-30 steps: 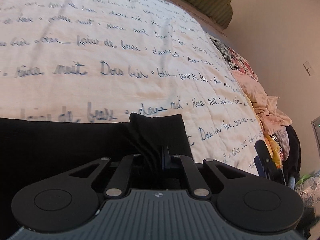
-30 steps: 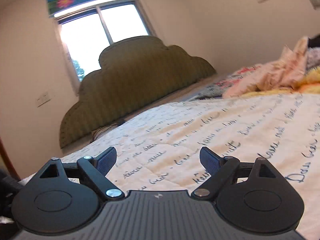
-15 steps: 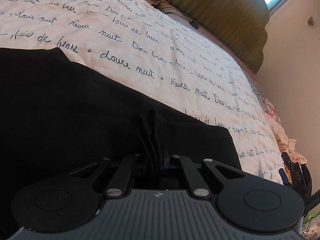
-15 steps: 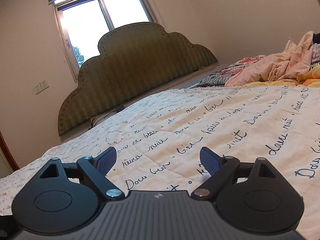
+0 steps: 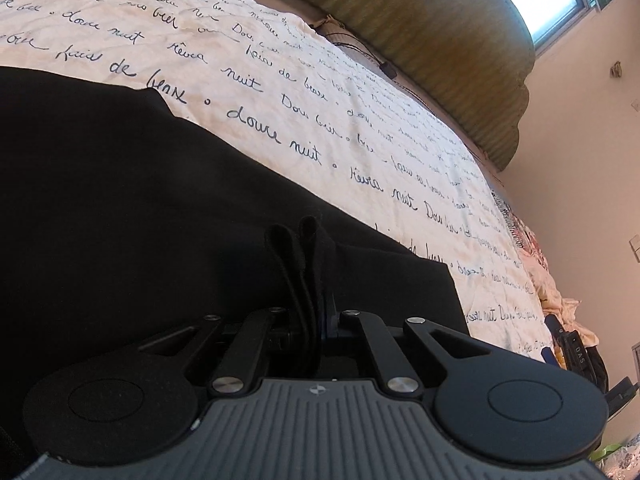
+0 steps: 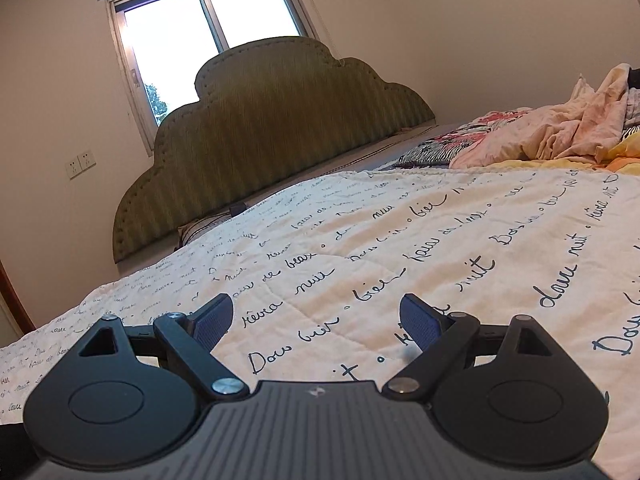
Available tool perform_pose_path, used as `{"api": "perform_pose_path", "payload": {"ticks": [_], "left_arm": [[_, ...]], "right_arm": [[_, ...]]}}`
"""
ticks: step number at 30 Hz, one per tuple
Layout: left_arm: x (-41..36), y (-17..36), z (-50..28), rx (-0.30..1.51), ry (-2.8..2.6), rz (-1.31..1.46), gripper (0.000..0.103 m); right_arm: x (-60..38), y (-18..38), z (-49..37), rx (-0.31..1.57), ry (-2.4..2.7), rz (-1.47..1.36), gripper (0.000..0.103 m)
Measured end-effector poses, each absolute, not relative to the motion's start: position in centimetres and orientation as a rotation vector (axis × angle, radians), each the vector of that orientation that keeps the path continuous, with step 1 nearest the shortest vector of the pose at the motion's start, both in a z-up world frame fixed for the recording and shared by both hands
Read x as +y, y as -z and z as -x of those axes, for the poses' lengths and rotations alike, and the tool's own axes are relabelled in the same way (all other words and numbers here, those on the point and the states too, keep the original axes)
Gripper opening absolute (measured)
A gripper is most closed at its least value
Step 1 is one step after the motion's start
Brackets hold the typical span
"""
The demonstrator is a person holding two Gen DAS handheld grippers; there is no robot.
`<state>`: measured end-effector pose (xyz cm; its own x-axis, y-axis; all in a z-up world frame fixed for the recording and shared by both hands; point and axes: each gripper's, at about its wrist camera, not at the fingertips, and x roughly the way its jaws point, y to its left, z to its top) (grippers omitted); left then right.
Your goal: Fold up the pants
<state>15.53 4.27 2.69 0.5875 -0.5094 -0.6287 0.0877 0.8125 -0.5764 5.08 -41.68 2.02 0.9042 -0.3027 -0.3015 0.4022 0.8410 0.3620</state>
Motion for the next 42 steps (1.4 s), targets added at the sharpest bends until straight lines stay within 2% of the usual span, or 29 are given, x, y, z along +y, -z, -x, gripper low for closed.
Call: {"api": "perform_pose_path", "payload": {"ticks": [6,11,18,19,20,21,22,24,27,31,35,39,42], "left_arm": [[5.3,-2.8,-15.3,0.869,0.319,0.515,0.007],[5.7,-1.3,-15.3,0.860,0.313,0.522,0.011],[5.5,-1.9,-14.0,0.781,0.307,0.449,0.018],[6.1,-2.3,-13.7,0.768,0.292,0.441,0.022],[6.9,-2.7,-13.2,0.746,0.263,0.418,0.032],[7.8,-3.3,-12.8,0.718,0.227,0.387,0.034],[9.0,-3.8,-12.3,0.687,0.158,0.345,0.040],[12.4,-4.6,-11.2,0.652,0.038,0.321,0.041],[19.1,-5.8,-8.9,0.594,-0.066,0.445,0.042],[27.4,-6.8,-4.1,0.381,-0.261,0.585,0.070],[32.1,-4.7,-0.4,0.257,-0.383,0.682,0.072],[34.4,-1.3,1.6,0.252,-0.397,0.788,0.072],[36.3,-2.6,3.2,0.197,-0.355,0.784,0.074]], "right_arm": [[-41.7,-2.0,-5.0,0.237,0.382,-0.435,0.091],[-41.7,-2.0,-5.1,0.240,0.381,-0.437,0.091],[-41.6,-2.0,-5.3,0.255,0.388,-0.434,0.091],[-41.6,-2.0,-5.2,0.257,0.391,-0.434,0.091],[-41.6,-2.0,-5.2,0.259,0.393,-0.435,0.092],[-41.7,-2.0,-5.2,0.261,0.396,-0.438,0.092],[-41.7,-2.0,-5.2,0.263,0.399,-0.440,0.091],[-41.8,-1.9,-5.3,0.265,0.399,-0.441,0.092],[-41.8,-1.9,-5.4,0.274,0.403,-0.434,0.092],[-41.4,-1.9,-5.9,0.299,0.416,-0.408,0.092],[-40.5,-1.9,-6.6,0.341,0.447,-0.340,0.092],[-38.2,-2.1,-8.0,0.413,0.479,-0.206,0.092],[-34.3,-3.5,-8.2,0.447,0.393,-0.102,0.091]]}}
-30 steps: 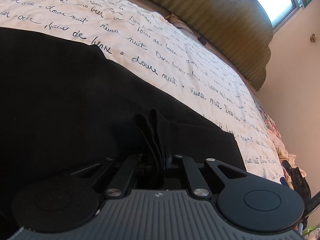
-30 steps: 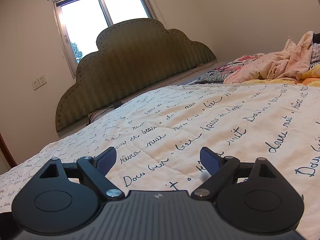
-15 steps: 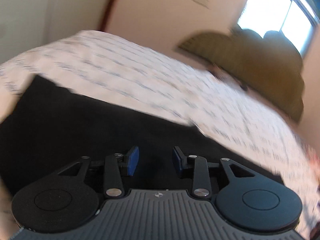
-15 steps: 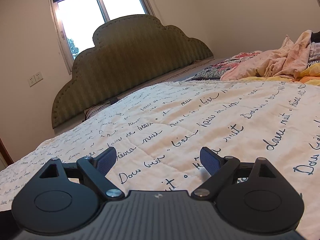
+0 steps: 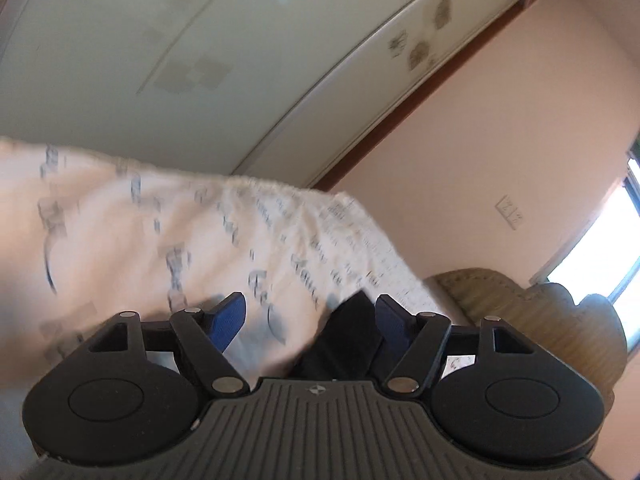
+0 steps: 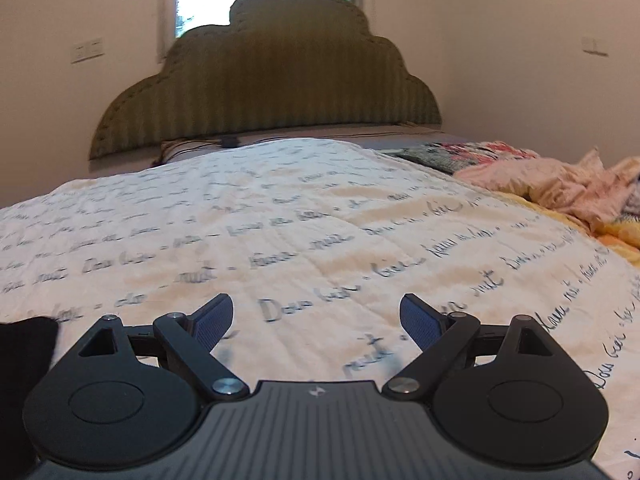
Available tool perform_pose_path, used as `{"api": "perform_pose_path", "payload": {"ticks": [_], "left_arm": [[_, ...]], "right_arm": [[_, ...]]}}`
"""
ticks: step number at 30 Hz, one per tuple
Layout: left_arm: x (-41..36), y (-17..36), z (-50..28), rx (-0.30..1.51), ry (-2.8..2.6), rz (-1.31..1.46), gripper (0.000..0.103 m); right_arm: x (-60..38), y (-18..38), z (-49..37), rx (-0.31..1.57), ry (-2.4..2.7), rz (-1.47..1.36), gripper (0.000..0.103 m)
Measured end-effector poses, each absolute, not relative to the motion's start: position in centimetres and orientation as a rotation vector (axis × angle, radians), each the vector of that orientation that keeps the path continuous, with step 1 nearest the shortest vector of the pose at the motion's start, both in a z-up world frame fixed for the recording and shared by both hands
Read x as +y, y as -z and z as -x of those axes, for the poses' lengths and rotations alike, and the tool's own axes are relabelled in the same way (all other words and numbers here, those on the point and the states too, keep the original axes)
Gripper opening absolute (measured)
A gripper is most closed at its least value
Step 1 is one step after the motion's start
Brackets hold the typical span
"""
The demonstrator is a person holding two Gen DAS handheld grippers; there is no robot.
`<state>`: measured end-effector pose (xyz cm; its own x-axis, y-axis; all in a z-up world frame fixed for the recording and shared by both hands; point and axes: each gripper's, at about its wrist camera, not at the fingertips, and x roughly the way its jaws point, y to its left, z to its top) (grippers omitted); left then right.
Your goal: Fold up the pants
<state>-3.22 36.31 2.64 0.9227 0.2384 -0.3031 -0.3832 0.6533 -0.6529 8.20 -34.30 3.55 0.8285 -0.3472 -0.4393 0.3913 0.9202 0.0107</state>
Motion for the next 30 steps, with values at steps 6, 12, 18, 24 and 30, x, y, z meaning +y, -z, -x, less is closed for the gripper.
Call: {"api": "perform_pose_path", "payload": {"ticks": [6,12,18,24,30], "left_arm": [[39.4,-5.2,6.2,0.097,-0.527,0.528,0.084],[40.8,-2.5,6.3,0.130,-0.610,0.640,0.089],[41.3,-2.4,6.5,0.119,-0.584,0.666,0.093],[42.0,-1.7,6.9,0.096,-0.575,0.722,0.096],[42.1,-1.6,7.0,0.083,-0.561,0.738,0.098]], "right_arm": [[-18.5,-7.2,-6.6,0.356,-0.079,0.107,0.093],[0.8,-6.5,-4.2,0.356,-0.629,0.447,0.093],[10.7,-1.5,0.0,0.216,-0.840,0.863,0.093],[14.0,-1.9,-1.8,0.216,-0.859,0.836,0.093],[18.2,-1.2,-2.8,0.156,-0.795,0.872,0.092]]}}
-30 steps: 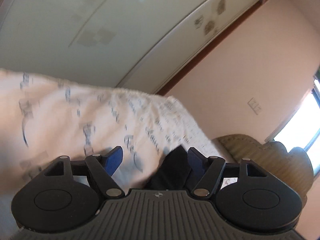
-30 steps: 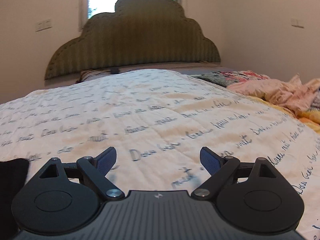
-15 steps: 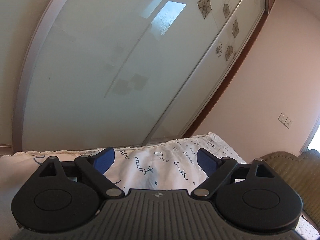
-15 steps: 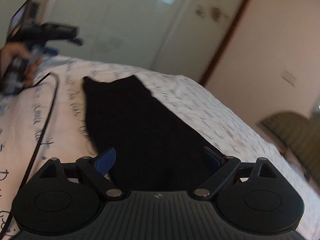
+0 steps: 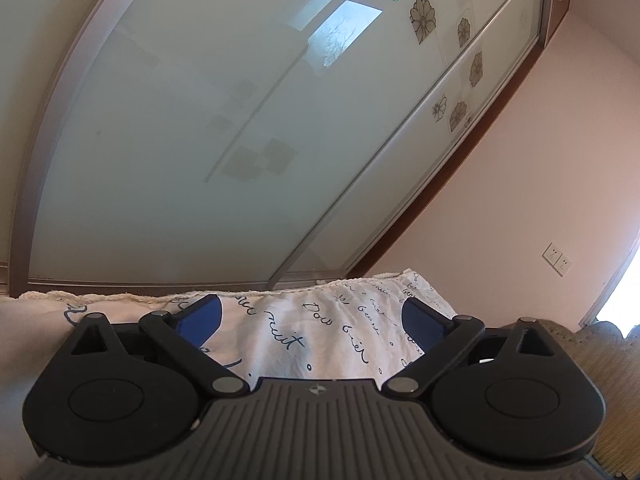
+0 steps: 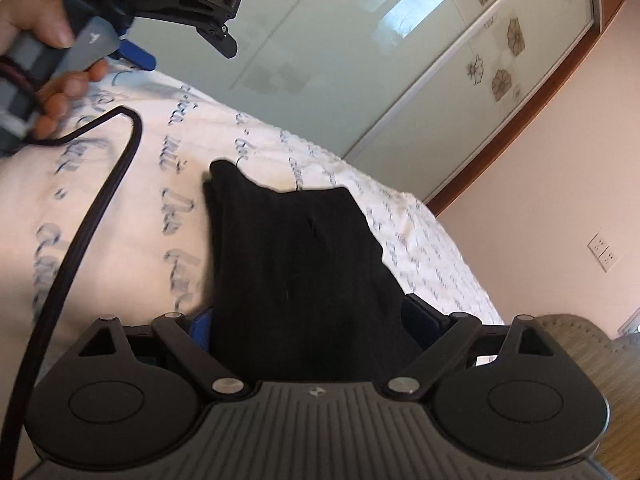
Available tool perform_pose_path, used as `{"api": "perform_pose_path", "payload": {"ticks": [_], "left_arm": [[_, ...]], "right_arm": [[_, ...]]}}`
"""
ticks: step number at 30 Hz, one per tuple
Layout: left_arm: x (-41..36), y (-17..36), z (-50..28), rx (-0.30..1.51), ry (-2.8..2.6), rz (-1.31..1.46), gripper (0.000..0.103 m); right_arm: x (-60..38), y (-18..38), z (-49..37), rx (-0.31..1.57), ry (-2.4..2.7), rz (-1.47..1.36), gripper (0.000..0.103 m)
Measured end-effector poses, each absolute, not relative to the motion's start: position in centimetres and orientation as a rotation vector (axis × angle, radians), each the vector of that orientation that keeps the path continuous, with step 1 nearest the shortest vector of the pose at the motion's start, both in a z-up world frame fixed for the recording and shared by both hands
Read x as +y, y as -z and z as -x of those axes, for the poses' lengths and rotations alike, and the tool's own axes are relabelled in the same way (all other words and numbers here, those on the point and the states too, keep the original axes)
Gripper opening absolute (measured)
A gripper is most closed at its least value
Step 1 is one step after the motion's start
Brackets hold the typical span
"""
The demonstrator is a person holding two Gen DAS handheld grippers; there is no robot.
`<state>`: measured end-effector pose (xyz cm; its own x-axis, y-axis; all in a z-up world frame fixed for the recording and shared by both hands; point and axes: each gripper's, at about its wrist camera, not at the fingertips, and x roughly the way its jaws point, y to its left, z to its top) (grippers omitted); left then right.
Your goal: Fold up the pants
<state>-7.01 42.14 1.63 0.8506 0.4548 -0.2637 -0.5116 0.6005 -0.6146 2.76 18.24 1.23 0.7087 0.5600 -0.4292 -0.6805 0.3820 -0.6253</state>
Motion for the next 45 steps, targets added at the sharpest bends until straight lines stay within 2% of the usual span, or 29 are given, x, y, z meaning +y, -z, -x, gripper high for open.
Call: {"api": "perform_pose_path", "payload": {"ticks": [1,2,3,5,9,12,15,19,25,31,37,39,40,41,44,45], "left_arm": [[42.2,-1.6,7.0,0.081,-0.560,0.744,0.098],[42.3,-1.6,7.1,0.079,-0.559,0.750,0.098],[42.4,-1.4,7.3,0.076,-0.558,0.756,0.099],[42.5,-1.4,7.4,0.072,-0.555,0.764,0.099],[42.5,-1.5,7.4,0.073,-0.553,0.769,0.099],[42.5,-1.6,7.3,0.083,-0.549,0.767,0.099],[42.3,-2.4,7.0,0.114,-0.516,0.775,0.099],[40.3,-3.5,6.8,0.179,-0.374,0.892,0.099],[34.9,-2.5,4.7,0.367,-0.313,1.119,0.099],[31.5,-3.2,3.7,0.376,-0.239,1.148,0.099],[32.3,-1.9,-1.1,0.465,-0.236,1.207,0.098],[32.5,-1.1,-3.1,0.511,-0.225,1.194,0.090],[32.6,-0.8,-3.9,0.503,-0.202,1.174,0.071],[32.6,-0.5,-4.4,0.502,-0.200,1.146,0.047],[32.7,0.8,-5.6,0.550,-0.241,1.089,0.029],[32.8,1.2,-5.6,0.544,-0.242,1.090,0.029]], "right_arm": [[18.9,-1.1,-3.0,0.159,-0.790,0.866,0.091],[19.2,-1.0,-3.2,0.165,-0.791,0.859,0.081],[19.4,-1.0,-3.2,0.185,-0.808,0.850,0.059],[19.8,-0.8,-3.3,0.241,-0.844,0.827,0.033],[19.6,-0.4,-2.8,0.224,-0.833,0.797,0.026],[18.5,-1.7,-4.0,0.286,-0.854,0.624,0.018],[16.6,-2.7,-5.8,0.355,-0.877,0.396,0.017],[15.3,-2.8,-6.6,0.373,-0.867,0.286,0.017],[14.2,-3.0,-7.2,0.374,-0.859,0.196,0.017],[13.8,-3.2,-7.4,0.388,-0.871,0.169,0.017],[13.6,-3.1,-7.6,0.388,-0.884,0.145,0.017],[13.6,-3.1,-7.7,0.399,-0.897,0.149,0.017],[13.6,-3.1,-7.9,0.413,-0.888,0.147,0.019],[13.3,-3.1,-8.5,0.441,-0.890,0.116,0.027],[12.4,-3.1,-9.6,0.516,-0.921,0.036,0.058],[12.2,-3.1,-9.7,0.526,-0.915,0.032,0.062]]}}
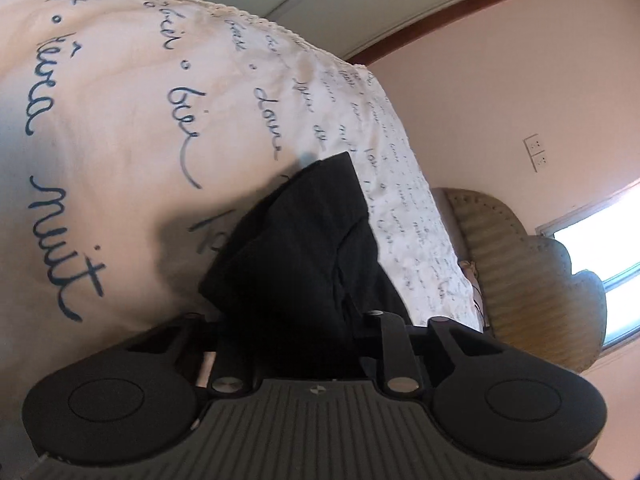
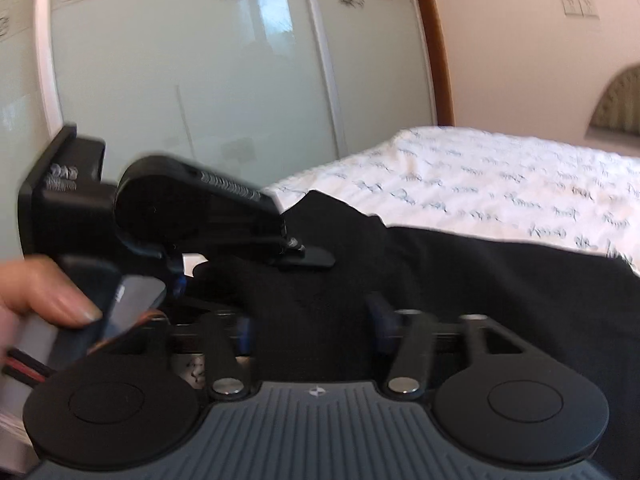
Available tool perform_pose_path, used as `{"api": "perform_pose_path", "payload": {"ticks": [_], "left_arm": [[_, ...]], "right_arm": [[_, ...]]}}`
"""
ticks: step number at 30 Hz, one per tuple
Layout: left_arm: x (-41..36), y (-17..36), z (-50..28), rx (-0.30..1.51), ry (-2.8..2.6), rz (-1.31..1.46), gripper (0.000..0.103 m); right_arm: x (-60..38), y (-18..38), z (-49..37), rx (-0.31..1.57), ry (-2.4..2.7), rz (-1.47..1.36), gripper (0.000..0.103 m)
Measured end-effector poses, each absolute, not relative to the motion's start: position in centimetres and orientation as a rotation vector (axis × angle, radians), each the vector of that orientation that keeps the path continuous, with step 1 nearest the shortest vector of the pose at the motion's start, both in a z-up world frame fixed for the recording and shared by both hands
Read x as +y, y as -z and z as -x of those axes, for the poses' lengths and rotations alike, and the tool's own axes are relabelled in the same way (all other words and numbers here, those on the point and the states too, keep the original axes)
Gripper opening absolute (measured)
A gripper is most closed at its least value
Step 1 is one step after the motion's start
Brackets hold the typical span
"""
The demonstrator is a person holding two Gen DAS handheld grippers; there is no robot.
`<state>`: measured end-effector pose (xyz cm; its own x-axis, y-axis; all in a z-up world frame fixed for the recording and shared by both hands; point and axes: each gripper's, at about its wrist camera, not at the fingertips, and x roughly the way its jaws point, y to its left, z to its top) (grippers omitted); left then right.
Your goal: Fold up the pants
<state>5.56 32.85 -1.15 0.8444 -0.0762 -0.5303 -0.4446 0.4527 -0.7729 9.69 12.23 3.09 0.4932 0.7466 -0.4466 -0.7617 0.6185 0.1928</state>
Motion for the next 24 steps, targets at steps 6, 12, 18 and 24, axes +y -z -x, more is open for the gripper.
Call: {"api": "perform_pose_path", "payload": {"ticks": [6,12,18,24], "left_arm": [[31.3,-1.0,-5.5,0.562,-0.267,0.872,0.025],[23.7,-6.4,-6.7,0.519,-0.229,0.274,0.020],[12.3,-6.0,-6.3,0.492,0.038,-0.149,0.023],[9.1,-3.1,-5.2,0.476,0.118,-0.181,0.036]], "right_arm": [[6.8,-3.4,-12.7,0.721,-1.085,-0.412,0.065],[-2.5,0.8,-18.1,0.812,-0.986,-1.101,0.098],[-6.1,4.7,-20.8,0.842,-0.991,-1.412,0.098],[-6.2,3.7,-20.9,0.859,-0.988,-1.307,0.098]]}}
